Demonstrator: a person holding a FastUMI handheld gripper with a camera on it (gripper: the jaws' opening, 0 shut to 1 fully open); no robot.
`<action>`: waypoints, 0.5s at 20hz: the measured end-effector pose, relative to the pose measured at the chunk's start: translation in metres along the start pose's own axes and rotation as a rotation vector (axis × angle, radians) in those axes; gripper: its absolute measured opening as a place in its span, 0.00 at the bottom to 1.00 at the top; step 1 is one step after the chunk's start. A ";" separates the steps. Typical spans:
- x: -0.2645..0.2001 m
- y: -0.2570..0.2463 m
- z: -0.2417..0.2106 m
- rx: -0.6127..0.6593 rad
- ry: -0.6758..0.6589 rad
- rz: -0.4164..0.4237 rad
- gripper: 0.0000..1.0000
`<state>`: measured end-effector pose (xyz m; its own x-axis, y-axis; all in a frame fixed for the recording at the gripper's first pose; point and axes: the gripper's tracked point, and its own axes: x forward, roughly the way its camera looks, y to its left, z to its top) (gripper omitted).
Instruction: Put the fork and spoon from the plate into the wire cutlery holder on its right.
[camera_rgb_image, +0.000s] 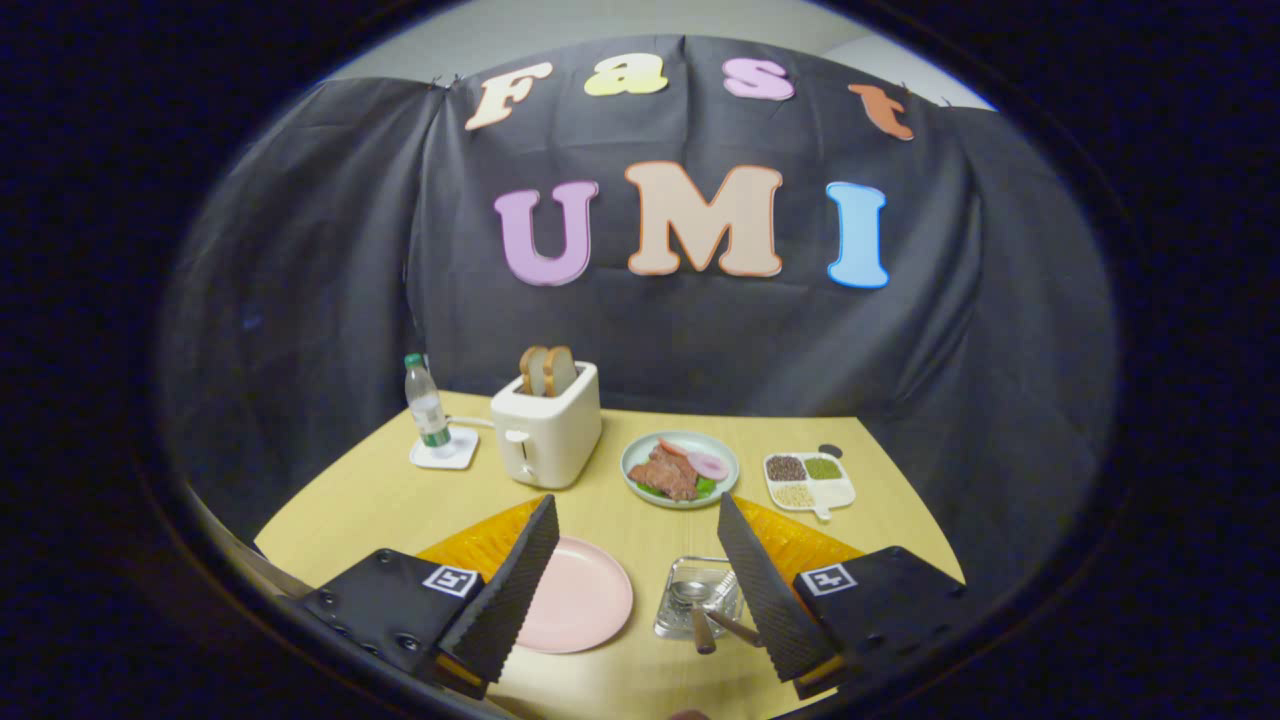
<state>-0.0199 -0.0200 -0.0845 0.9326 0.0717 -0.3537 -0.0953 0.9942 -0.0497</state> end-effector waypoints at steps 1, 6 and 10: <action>-0.004 0.003 0.005 0.024 -0.038 -0.006 1.00; -0.019 -0.004 0.025 0.064 -0.150 -0.044 1.00; -0.029 -0.017 0.035 0.093 -0.195 -0.077 1.00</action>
<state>-0.0332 -0.0360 -0.0403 0.9864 0.0006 -0.1646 0.0027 0.9998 0.0202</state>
